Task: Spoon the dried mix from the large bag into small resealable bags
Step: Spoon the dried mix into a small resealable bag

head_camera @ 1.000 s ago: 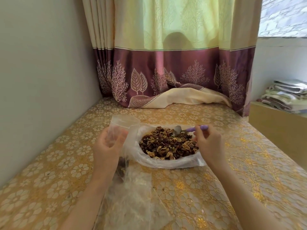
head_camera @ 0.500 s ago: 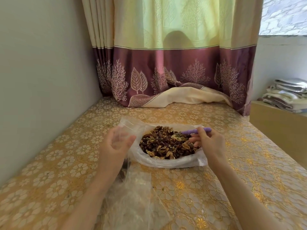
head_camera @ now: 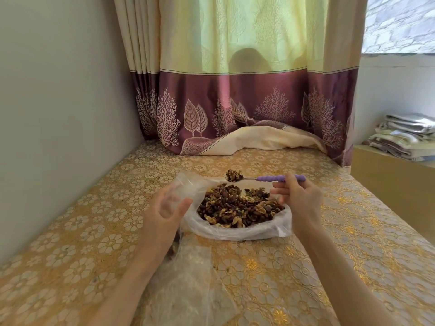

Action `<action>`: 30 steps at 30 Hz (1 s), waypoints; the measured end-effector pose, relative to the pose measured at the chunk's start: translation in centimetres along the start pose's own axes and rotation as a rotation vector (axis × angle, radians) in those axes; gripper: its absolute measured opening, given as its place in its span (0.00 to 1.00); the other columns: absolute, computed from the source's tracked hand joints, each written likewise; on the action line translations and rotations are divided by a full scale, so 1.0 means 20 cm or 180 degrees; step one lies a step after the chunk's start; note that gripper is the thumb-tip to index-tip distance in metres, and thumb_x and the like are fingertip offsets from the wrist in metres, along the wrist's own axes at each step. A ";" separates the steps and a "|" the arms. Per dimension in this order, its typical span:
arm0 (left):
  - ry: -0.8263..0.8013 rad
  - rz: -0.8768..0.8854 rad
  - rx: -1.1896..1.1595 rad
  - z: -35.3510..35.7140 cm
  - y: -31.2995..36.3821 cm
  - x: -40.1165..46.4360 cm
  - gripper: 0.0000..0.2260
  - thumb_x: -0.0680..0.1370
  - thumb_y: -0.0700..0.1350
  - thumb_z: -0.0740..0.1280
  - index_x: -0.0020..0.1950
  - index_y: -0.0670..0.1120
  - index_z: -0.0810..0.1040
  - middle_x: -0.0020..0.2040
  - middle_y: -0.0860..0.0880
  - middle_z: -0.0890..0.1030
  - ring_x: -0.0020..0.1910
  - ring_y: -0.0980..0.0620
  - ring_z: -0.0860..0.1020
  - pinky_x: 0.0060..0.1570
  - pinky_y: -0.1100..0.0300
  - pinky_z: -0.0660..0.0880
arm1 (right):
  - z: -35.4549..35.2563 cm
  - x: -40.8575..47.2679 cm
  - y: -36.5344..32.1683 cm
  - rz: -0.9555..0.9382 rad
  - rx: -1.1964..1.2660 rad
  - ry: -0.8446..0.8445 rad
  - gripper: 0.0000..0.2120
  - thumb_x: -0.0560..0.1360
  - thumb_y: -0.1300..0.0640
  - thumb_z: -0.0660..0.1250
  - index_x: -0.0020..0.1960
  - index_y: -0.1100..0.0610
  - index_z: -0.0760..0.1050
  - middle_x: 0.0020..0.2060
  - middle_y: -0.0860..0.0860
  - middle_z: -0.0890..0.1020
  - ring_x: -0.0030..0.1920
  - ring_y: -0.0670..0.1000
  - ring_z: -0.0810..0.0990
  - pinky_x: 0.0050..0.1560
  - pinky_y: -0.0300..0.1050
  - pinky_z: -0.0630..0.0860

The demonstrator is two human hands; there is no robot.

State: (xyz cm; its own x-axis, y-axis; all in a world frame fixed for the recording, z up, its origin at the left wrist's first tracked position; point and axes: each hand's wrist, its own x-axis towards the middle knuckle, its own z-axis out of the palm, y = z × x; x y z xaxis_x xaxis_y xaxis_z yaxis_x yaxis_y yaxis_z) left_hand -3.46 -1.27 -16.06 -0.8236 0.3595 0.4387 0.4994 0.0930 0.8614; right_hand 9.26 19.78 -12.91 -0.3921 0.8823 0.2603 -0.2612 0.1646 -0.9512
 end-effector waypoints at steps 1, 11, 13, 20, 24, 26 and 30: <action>0.0036 -0.0018 -0.0004 0.00 0.00 0.00 0.30 0.66 0.67 0.64 0.65 0.58 0.70 0.53 0.62 0.76 0.50 0.65 0.76 0.47 0.64 0.74 | 0.01 -0.01 -0.02 -0.0029 0.0051 -0.0022 0.14 0.80 0.57 0.61 0.39 0.59 0.78 0.28 0.50 0.83 0.30 0.51 0.80 0.27 0.37 0.74; 0.0223 -0.0238 -0.0182 0.00 0.01 0.01 0.27 0.66 0.65 0.66 0.62 0.56 0.72 0.53 0.56 0.78 0.52 0.55 0.77 0.55 0.52 0.75 | 0.16 -0.15 -0.27 -0.0348 0.0736 -0.0763 0.21 0.80 0.59 0.60 0.30 0.55 0.80 0.29 0.52 0.83 0.29 0.48 0.79 0.24 0.35 0.71; 0.0278 -0.0277 -0.0298 -0.01 0.01 0.01 0.29 0.66 0.64 0.67 0.63 0.53 0.72 0.54 0.55 0.79 0.52 0.56 0.77 0.54 0.56 0.74 | 0.19 -0.18 -0.28 -0.0465 0.0672 -0.0992 0.19 0.81 0.60 0.60 0.34 0.58 0.80 0.31 0.52 0.84 0.29 0.48 0.78 0.24 0.35 0.70; 0.0370 -0.0322 -0.0705 -0.02 0.04 0.02 0.24 0.66 0.58 0.70 0.59 0.50 0.75 0.51 0.55 0.81 0.48 0.60 0.80 0.48 0.61 0.74 | 0.25 -0.23 -0.27 -0.1007 0.0279 -0.1704 0.10 0.80 0.64 0.59 0.43 0.65 0.76 0.37 0.50 0.86 0.30 0.49 0.79 0.23 0.37 0.70; 0.0406 -0.0284 -0.0720 -0.02 0.05 0.01 0.25 0.66 0.58 0.69 0.59 0.49 0.75 0.49 0.54 0.82 0.44 0.62 0.80 0.48 0.60 0.76 | 0.24 -0.21 -0.26 -0.0960 0.0351 -0.1819 0.07 0.79 0.67 0.58 0.48 0.66 0.75 0.40 0.52 0.86 0.31 0.51 0.79 0.24 0.39 0.70; 0.0420 -0.0245 -0.0697 -0.02 0.05 0.01 0.25 0.66 0.58 0.69 0.59 0.49 0.75 0.49 0.54 0.82 0.44 0.63 0.79 0.45 0.63 0.74 | 0.23 -0.20 -0.26 -0.0939 0.0388 -0.1817 0.07 0.79 0.68 0.58 0.48 0.66 0.75 0.39 0.52 0.86 0.31 0.51 0.79 0.25 0.38 0.70; 0.0384 -0.0152 -0.0657 -0.01 0.05 0.02 0.20 0.67 0.57 0.69 0.55 0.48 0.77 0.47 0.52 0.82 0.43 0.62 0.79 0.41 0.71 0.73 | 0.21 -0.17 -0.26 -0.0896 0.0554 -0.1689 0.08 0.79 0.68 0.58 0.47 0.64 0.76 0.37 0.50 0.86 0.30 0.48 0.80 0.24 0.36 0.69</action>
State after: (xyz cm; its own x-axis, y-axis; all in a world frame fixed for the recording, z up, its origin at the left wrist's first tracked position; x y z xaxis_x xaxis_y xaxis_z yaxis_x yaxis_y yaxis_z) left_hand -3.33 -1.33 -14.98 -0.8773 0.2447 0.4128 0.4037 -0.0889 0.9106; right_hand 8.28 14.15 -8.17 -0.6604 0.4689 0.5865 -0.5406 0.2452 -0.8047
